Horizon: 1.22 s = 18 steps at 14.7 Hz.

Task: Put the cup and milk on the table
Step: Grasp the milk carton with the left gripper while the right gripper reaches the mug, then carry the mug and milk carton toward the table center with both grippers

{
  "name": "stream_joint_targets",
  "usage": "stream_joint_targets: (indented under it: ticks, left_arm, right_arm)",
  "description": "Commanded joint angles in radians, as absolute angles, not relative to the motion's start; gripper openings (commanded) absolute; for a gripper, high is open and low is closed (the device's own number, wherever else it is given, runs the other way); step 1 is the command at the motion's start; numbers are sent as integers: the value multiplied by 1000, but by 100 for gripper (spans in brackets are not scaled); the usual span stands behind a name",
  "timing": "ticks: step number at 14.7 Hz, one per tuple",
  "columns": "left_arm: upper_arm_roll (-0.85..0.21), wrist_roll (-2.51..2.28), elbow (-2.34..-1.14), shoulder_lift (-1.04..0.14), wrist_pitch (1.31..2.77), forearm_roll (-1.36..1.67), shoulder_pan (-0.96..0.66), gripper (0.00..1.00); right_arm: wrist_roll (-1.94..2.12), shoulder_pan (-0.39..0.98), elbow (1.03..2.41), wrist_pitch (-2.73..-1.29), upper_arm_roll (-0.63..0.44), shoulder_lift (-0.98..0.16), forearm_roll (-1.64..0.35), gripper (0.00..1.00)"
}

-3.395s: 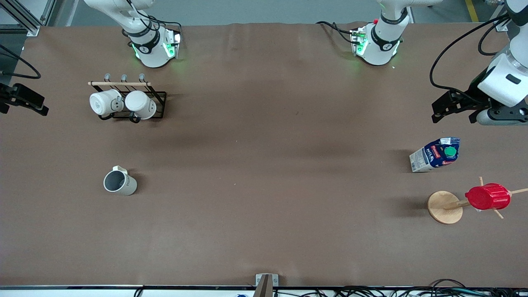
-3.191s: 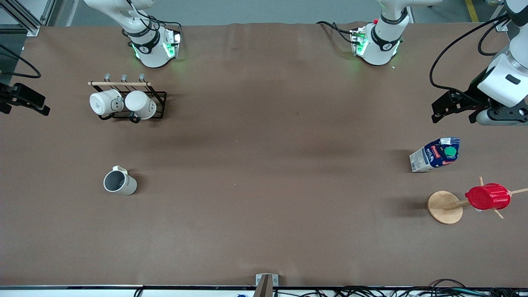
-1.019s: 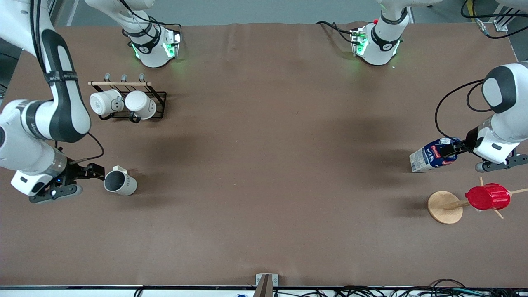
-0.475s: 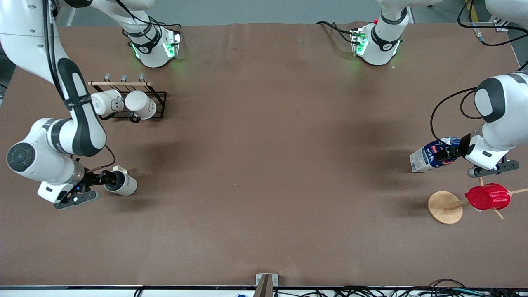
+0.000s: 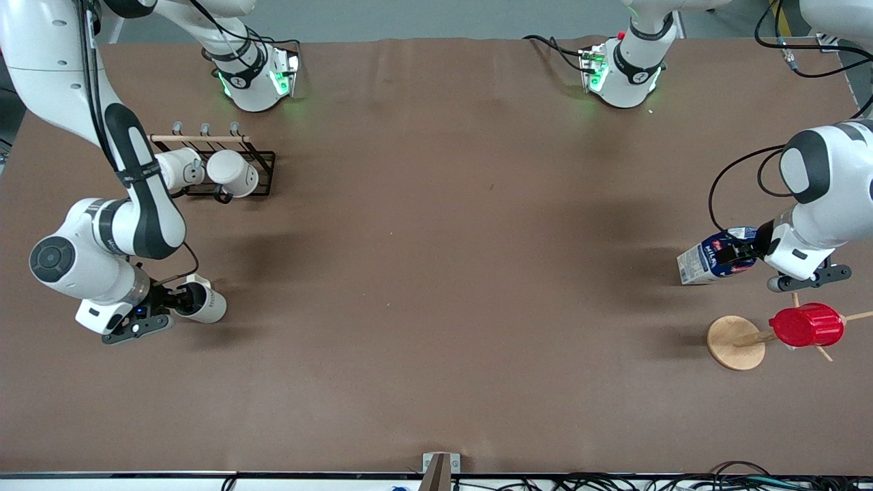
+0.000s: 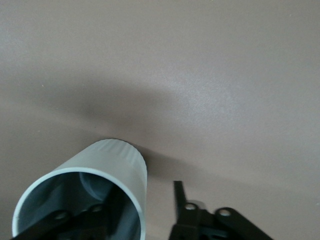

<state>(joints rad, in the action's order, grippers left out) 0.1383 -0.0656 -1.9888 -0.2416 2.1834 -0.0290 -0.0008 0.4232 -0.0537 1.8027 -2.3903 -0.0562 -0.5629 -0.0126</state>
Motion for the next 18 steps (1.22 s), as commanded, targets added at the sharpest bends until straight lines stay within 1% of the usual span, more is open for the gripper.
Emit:
stream_joint_targets:
  ticks: [1,2,3,4,7,9,11,13,15,16,18]
  left_arm:
    - [140,-71,-2005,-207,2197,-43,-2,48]
    - [140,-74,-2005,-204,2197,-43,-2,33]
    - [140,-75,-2006,-190,2195,-43,-2,24]
    - [140,-78,-2013,-180,2192,-43,-2,18]
    - [138,-69,-2034,-146,2184,-44,-6,8]
    - [135,-60,-2033,-115,2166,-44,-8,8]
    - [126,-49,-2031,-97,2161,-46,-12,7]
    - [101,-51,-2014,-84,2117,-44,-12,2]
    - [68,-49,-1953,-90,2028,-44,-12,1]
    - [30,-67,-1925,-97,1993,-43,-14,1]
    - [-37,-71,-1908,-106,1994,-38,-12,1]
  right_arm:
    - [399,-54,1822,-2364,-49,-532,-41,0]
    - [391,-52,1816,-2326,-49,-522,-41,0]
    - [396,-49,1810,-2277,-46,-484,-40,0]
    - [394,-38,1809,-2246,-43,-447,-40,0]
    - [271,49,1809,-2139,-40,-361,-40,1]
    - [94,151,1807,-2120,-37,-328,-40,1]
    - [-116,275,1789,-2118,-35,-328,-38,1]
    - [-332,414,1723,-2123,-35,-347,-31,0]
    - [-510,500,1634,-2132,-20,-437,-31,0]
    - [-597,527,1576,-2132,1,-496,-25,0]
    - [-688,555,1467,-2134,58,-608,-21,1]
